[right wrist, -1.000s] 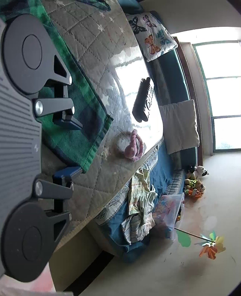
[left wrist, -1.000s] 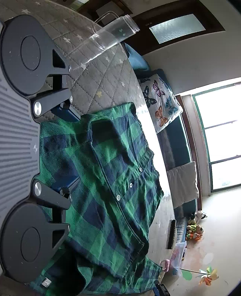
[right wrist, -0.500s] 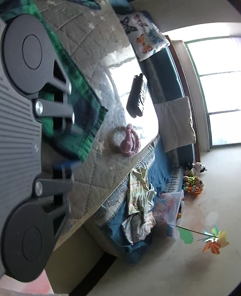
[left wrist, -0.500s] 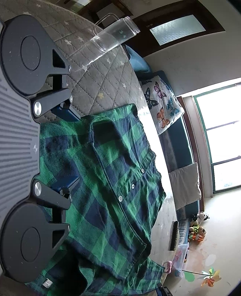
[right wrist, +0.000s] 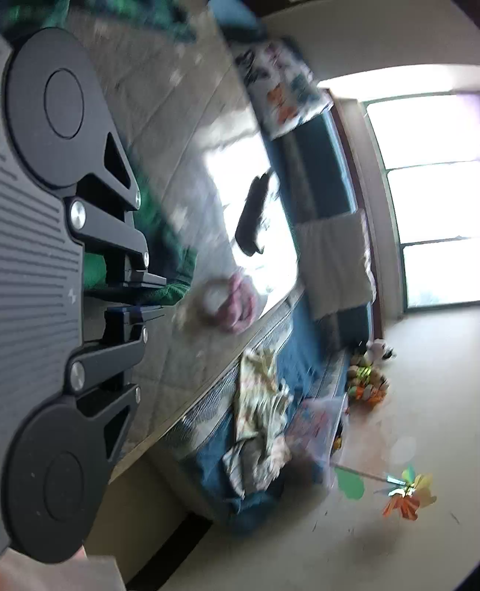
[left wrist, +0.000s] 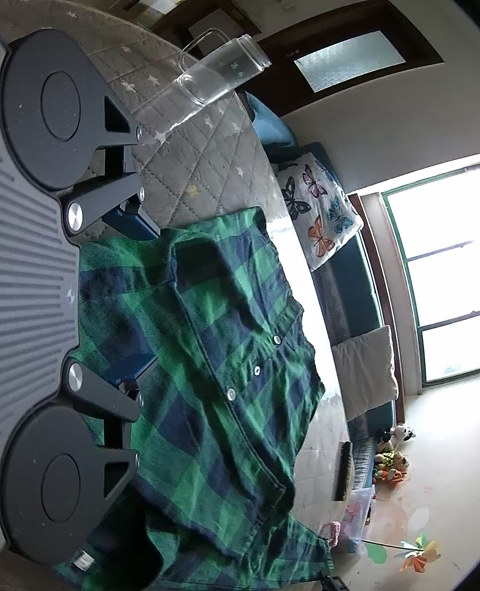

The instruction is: Fold clothes

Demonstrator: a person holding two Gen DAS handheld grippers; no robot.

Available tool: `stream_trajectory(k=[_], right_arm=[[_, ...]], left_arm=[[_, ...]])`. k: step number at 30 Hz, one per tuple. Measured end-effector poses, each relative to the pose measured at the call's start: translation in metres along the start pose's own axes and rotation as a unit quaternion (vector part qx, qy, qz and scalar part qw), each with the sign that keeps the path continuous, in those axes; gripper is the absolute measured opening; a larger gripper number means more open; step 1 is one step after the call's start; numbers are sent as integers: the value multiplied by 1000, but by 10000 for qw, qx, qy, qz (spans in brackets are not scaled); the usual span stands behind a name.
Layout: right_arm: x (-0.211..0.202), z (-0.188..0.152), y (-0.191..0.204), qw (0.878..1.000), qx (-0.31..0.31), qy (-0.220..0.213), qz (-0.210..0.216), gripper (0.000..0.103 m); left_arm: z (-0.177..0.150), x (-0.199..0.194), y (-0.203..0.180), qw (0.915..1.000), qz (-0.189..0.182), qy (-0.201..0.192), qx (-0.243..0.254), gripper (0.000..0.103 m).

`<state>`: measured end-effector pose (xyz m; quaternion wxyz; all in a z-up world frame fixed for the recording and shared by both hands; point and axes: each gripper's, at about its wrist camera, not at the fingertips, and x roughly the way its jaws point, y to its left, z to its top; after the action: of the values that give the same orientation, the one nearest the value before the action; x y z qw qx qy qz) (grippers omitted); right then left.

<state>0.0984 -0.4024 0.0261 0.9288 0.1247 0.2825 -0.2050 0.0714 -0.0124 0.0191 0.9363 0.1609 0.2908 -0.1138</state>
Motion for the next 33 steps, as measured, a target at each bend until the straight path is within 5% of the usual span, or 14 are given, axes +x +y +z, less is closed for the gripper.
stream_trajectory(k=[9,23,28,33], right_arm=[[-103,23,85,9818,-784,-582,1628,7],[-208,-8,287,8879,-2091,-566,4059,7],[-218,-45,344,8557,-2501,-202,4525,7],[-212,-87,375,8380,-2763,314,4694,8]], left_arm=[[-3,-18,7,9995,45,-262,-196,76],[-40,-56,48,9946,250,-585,-824,78],[-53,-61,60,9929,356,-541,-994,78],[-58,-60,65,9920,405,-475,-1100,78]])
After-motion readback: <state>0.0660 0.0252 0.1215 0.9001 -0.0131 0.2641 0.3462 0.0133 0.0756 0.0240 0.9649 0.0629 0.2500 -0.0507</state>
